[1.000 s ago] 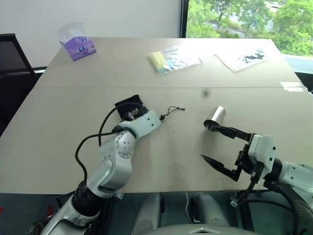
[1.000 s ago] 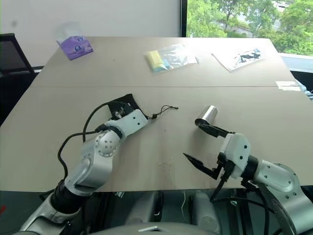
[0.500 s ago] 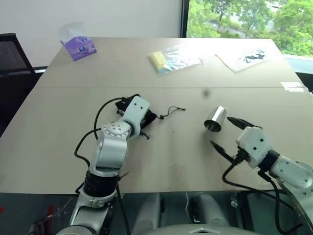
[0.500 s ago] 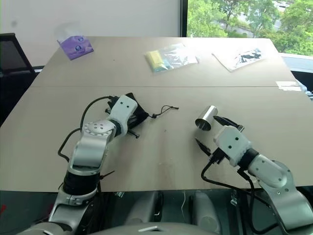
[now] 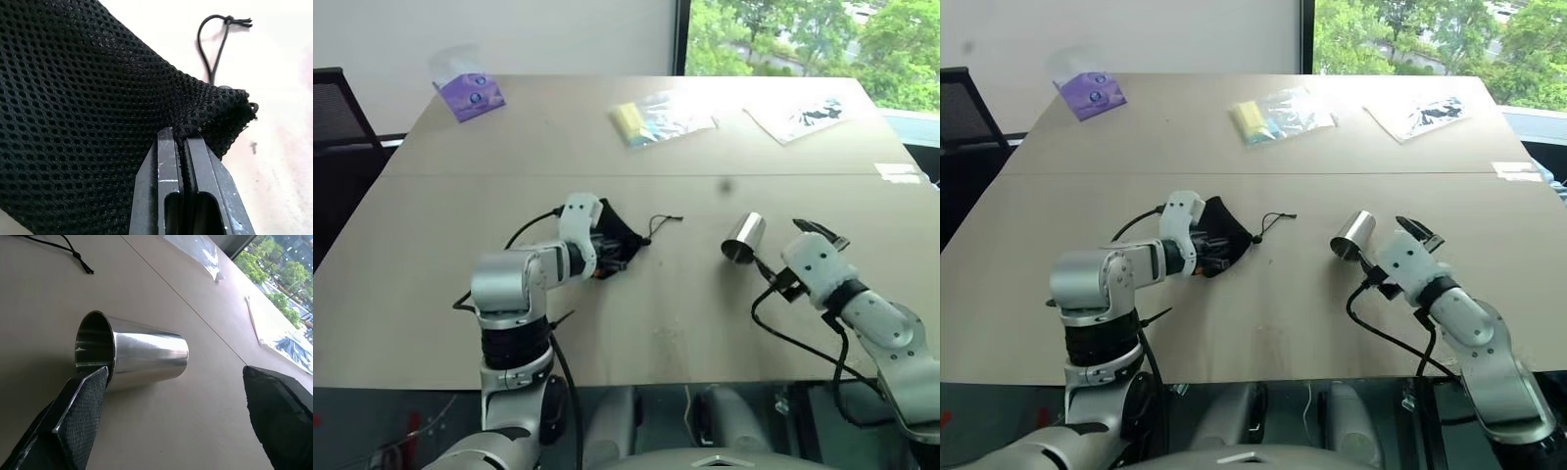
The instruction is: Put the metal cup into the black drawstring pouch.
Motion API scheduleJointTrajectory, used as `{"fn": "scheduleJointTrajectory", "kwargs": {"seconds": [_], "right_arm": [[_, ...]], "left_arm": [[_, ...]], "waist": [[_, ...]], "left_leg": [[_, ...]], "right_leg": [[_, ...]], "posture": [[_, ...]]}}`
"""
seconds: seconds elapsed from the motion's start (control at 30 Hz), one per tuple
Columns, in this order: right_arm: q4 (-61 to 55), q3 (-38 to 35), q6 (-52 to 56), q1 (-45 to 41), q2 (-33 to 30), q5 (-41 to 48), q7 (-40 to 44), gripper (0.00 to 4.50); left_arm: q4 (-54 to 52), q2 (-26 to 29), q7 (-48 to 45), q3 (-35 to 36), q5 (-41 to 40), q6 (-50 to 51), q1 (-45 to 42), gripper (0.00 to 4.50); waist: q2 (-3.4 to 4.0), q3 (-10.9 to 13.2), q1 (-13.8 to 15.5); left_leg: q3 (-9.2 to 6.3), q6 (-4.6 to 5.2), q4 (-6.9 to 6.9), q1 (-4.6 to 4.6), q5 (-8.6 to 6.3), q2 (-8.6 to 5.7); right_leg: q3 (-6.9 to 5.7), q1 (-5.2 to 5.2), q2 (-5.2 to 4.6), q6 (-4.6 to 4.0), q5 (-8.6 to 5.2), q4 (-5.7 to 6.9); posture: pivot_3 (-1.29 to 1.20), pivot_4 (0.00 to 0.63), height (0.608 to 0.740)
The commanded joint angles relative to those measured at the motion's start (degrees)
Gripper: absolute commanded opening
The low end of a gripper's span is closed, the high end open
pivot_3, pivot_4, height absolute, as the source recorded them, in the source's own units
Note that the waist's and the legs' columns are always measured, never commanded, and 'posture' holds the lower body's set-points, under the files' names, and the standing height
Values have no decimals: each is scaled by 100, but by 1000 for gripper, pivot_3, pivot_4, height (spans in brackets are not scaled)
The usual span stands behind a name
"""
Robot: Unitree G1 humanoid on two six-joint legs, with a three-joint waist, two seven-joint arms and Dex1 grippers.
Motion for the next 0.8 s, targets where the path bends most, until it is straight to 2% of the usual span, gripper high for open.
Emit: {"fn": "scheduleJointTrajectory", "kwargs": {"seconds": [0.03, 0.17, 0.3, 0.4, 0.57, 0.6, 0.63, 0.67, 0.8], "right_arm": [[33, 39, 67, -264, 80, -64, 39, 4500], [35, 158, 231, -461, 201, 112, 265, 4500], [601, 275, 148, -682, 255, -199, 58, 4500], [1018, 198, 52, -815, 278, -283, -62, 3685], [1339, 98, -127, -1020, 231, -286, -8, 1220], [1364, 92, -154, -1025, 227, -289, 6, 569], [1385, 89, -177, -1030, 222, -288, 30, 229], [1399, 84, -196, -1032, 222, -291, 43, 54], [1346, -28, -194, -1022, 307, -175, 75, 54]], "left_arm": [[-68, 4, 217, 121, -210, 22, -132, 51], [-52, 70, 408, 154, -353, 22, -183, 51], [-90, 126, 594, 180, -450, 22, -176, 51], [-131, 172, 694, 187, -548, 22, -160, 0], [-110, 245, 863, 227, -666, 22, -196, 0], [-101, 251, 896, 241, -701, 22, -201, 0], [-84, 295, 922, 207, -723, 22, -224, 0], [-68, 320, 948, 188, -752, 22, -247, 0], [111, 269, 1048, 293, -926, 22, -386, 0]], "waist": [[0, 0, 0], [0, 0, -1], [0, 0, -3], [0, 0, 0], [0, 0, -6], [0, 0, -7], [0, 0, -9], [0, 0, -9], [0, 0, -5]], "left_leg": [[-2, -1, -1, 0, 0, 0], [-2, -3, -2, -1, 2, 1], [-1, -3, -2, 0, 1, 0], [-1, -4, -1, 0, 2, -1], [0, -5, -3, -1, 2, -1], [0, -5, -3, -1, 2, -1], [0, -5, -3, -1, 2, -1], [0, -5, -3, -1, 2, -1], [-1, -5, -3, -1, 2, -1]], "right_leg": [[2, 0, -1, 0, 0, 0], [12, -1, 0, -1, 0, 1], [13, 0, 0, 0, 1, 0], [13, 0, -1, -1, 1, 1], [16, -3, -1, -1, 1, 1], [16, -3, -2, -1, 1, 1], [17, -3, -2, -1, 1, 1], [16, -3, -2, -1, 1, 1], [16, -3, -1, -1, 1, 1]], "posture": [[0, 150, 740], [0, 150, 740], [0, 150, 740], [0, 150, 740], [0, 150, 740], [0, 150, 740], [0, 150, 740], [0, 150, 740], [0, 150, 740]]}}
